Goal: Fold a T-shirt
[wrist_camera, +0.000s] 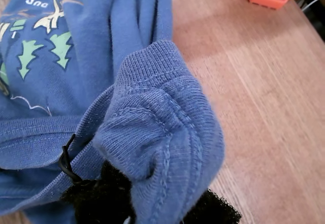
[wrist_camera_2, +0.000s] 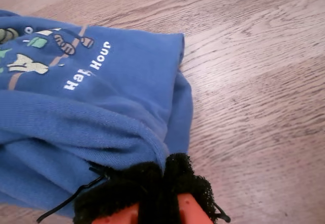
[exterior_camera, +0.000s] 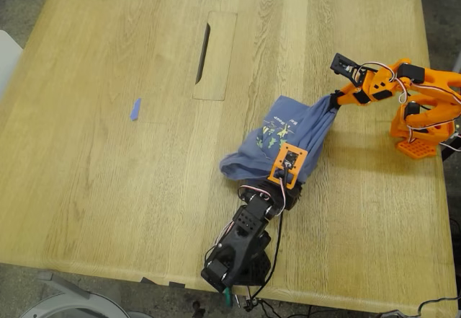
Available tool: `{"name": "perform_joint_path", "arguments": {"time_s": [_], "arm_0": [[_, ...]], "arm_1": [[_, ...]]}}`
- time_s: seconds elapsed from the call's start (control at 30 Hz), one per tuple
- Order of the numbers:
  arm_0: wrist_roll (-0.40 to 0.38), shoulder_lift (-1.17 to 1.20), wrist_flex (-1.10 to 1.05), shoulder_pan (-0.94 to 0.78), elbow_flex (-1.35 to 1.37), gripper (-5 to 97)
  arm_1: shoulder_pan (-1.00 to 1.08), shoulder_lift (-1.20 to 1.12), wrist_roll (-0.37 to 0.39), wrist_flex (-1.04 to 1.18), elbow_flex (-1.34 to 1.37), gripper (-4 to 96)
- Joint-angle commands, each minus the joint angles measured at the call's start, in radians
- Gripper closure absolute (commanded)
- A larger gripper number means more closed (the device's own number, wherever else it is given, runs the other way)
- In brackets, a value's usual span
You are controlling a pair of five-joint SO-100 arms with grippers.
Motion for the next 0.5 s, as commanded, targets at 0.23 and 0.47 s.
{"name": "perform_joint_path", "arguments": {"time_s": [0.23,0.47], "arm_0": [[-0.038,0.018,-0.195,0.067,0.156,92],[-0.032,0.115,-0.156,0.038,0.261,86]], "arm_1": [[-0.005,0.160,0.009,-0.195,0.265,91.4],[-0.008,0.270,0.029,-0.172,0.367,80.8]]}}
